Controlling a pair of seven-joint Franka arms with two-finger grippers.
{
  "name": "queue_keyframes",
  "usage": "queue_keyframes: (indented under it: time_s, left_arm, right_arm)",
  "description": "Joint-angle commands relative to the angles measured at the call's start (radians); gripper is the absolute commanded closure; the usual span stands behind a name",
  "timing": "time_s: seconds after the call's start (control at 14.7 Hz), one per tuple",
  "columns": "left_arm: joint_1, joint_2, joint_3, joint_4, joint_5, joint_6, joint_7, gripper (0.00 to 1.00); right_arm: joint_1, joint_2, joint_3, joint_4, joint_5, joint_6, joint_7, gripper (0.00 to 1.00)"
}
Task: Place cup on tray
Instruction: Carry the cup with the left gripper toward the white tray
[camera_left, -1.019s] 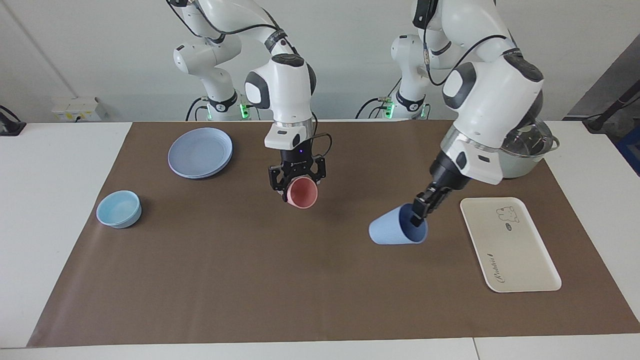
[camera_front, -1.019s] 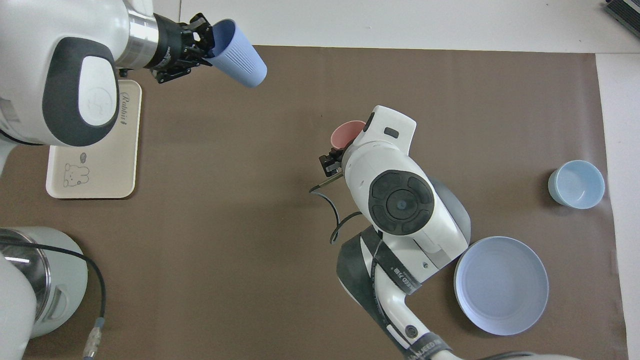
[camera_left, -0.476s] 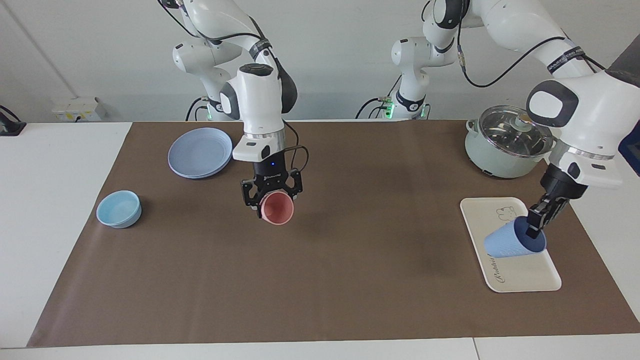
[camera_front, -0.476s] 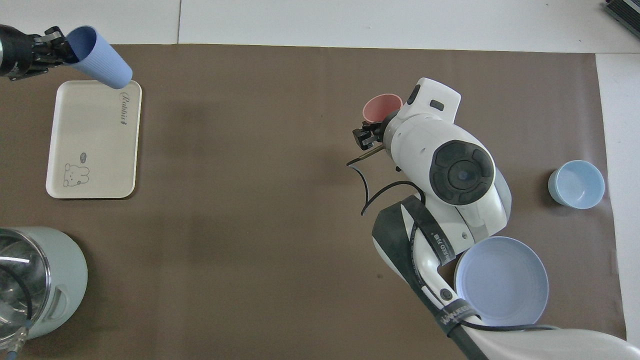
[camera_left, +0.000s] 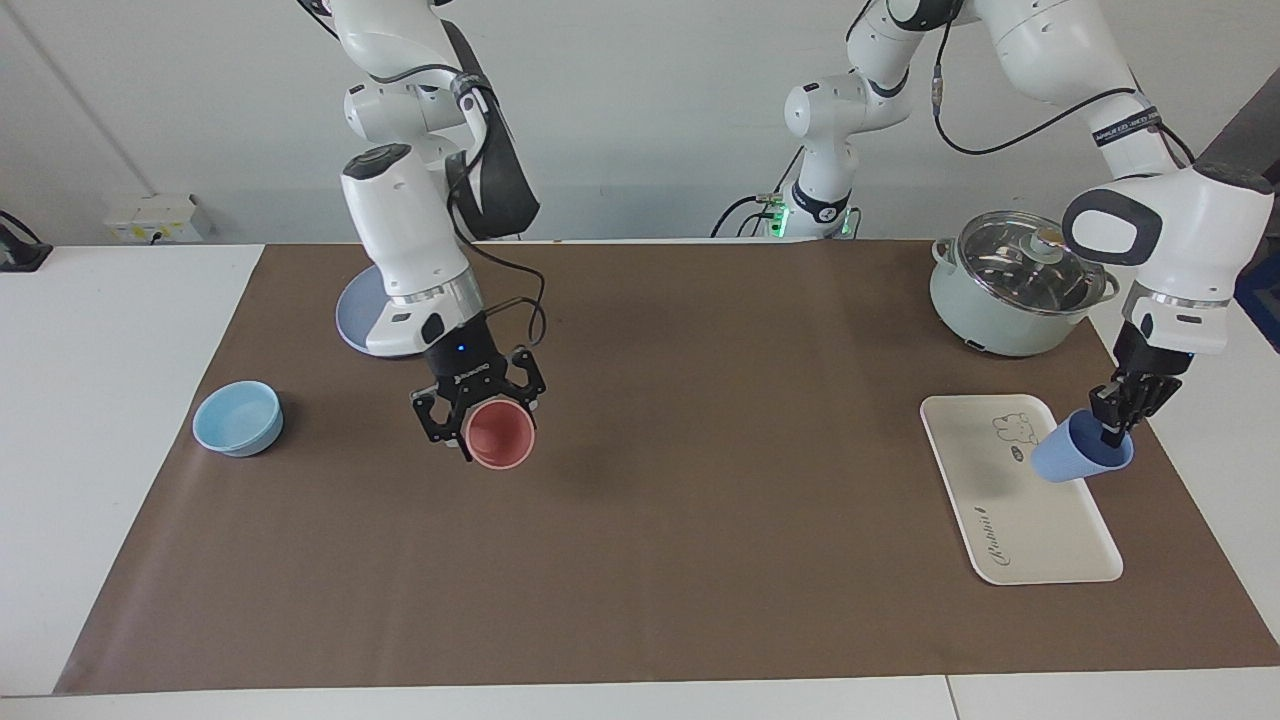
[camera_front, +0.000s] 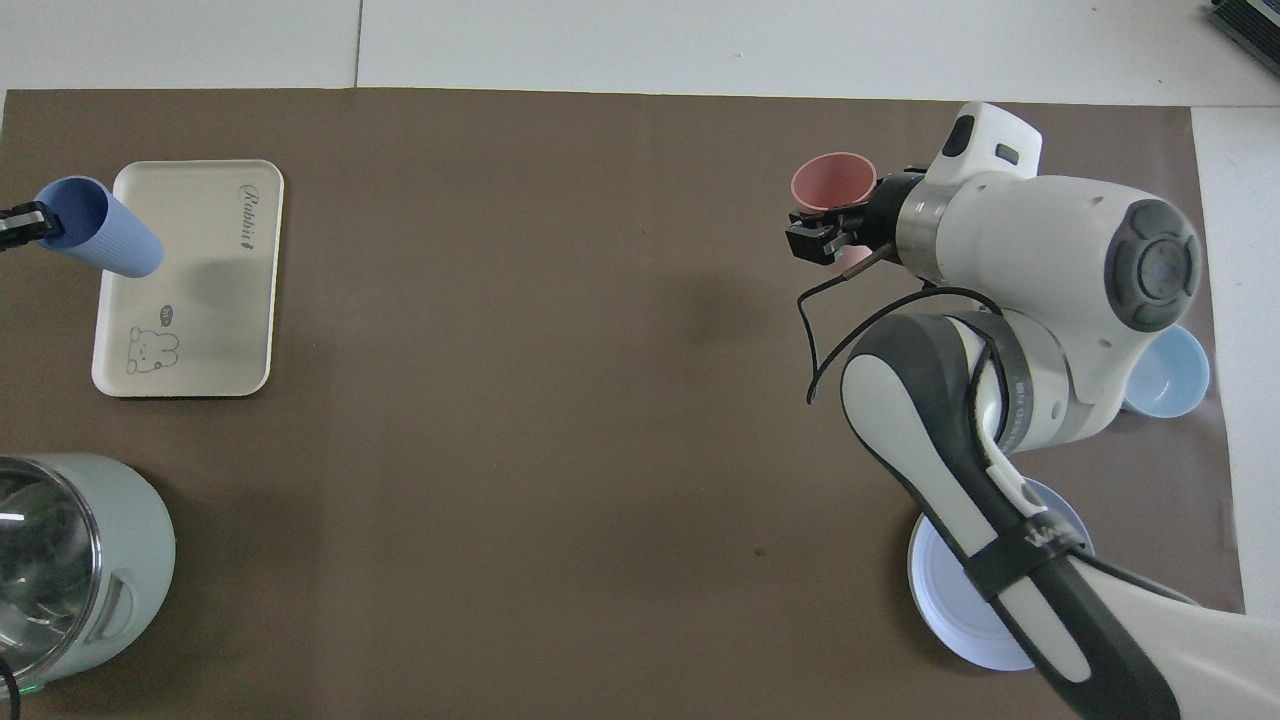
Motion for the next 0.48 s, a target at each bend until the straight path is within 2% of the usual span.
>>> queue_keyframes:
  time_s: [0.0,0.14,0.27,0.34,0.41]
  left_arm:
    - [0.005,0.013,-0.013,-0.060,0.001,0.100,0.035,1.00]
    - [0.005,0.039,-0.014,-0.054,0.000,0.108,0.037,1.00]
    - [0.005,0.057,-0.014,-0.054,-0.011,0.128,0.037,1.00]
    - [0.005,0.065,-0.014,-0.049,-0.029,0.134,0.037,0.87]
    - [0.005,0.070,-0.014,-0.040,-0.035,0.134,0.040,0.43]
  right_arm:
    - [-0.058,-0.018,0.014,-0.016,0.162,-0.002,-0.200,1.00]
    - [-0.098,-0.021,0.014,-0.031,0.285,-0.015,-0.332,1.00]
    - [-0.127,-0.016,0.014,-0.045,0.462,-0.017,-0.484,1.00]
    - [-0.142,-0.010,0.014,-0.050,0.553,-0.023,-0.556,1.00]
    - [-0.161,-0.001,0.014,-0.051,0.640,-0.046,-0.625,1.00]
